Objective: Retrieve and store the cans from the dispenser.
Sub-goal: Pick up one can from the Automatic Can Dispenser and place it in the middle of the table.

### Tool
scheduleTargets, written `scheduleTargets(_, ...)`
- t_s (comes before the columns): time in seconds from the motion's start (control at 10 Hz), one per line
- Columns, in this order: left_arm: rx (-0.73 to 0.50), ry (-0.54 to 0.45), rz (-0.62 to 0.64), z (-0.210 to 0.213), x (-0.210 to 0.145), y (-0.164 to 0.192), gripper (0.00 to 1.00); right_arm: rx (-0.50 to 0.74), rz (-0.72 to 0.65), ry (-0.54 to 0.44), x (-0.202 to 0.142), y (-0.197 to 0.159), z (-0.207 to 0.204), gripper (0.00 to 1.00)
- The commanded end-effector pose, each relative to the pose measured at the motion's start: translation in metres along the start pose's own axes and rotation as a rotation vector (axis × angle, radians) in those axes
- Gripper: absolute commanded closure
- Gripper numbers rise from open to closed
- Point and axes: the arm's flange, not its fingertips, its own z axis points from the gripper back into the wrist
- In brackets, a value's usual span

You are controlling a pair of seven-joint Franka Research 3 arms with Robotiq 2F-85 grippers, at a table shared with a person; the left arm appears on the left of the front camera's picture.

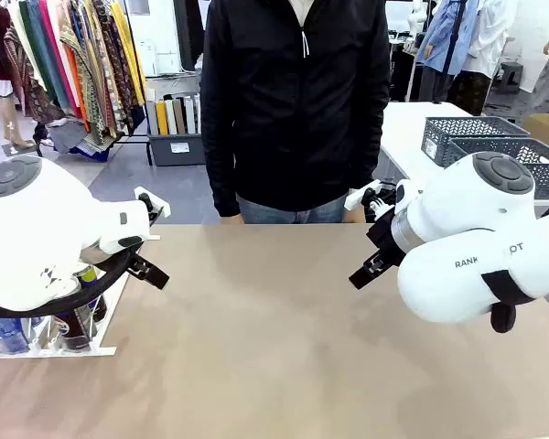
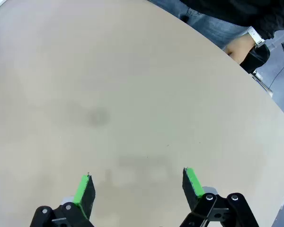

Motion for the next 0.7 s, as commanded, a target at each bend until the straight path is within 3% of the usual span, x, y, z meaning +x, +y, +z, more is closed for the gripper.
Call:
scheduleTargets(0.0, 0.0, 0.0, 0.0, 0.0001, 0.0001, 0.0, 0.0, 0.0, 0.0, 0.0, 0.0, 0.0, 0.0, 0.0)
scheduleTargets(0.6, 0.0, 0.0, 0.0, 0.0001, 0.0001, 0.0, 0.0, 0.0, 0.0, 0.0, 0.0, 0.0, 0.0, 0.0)
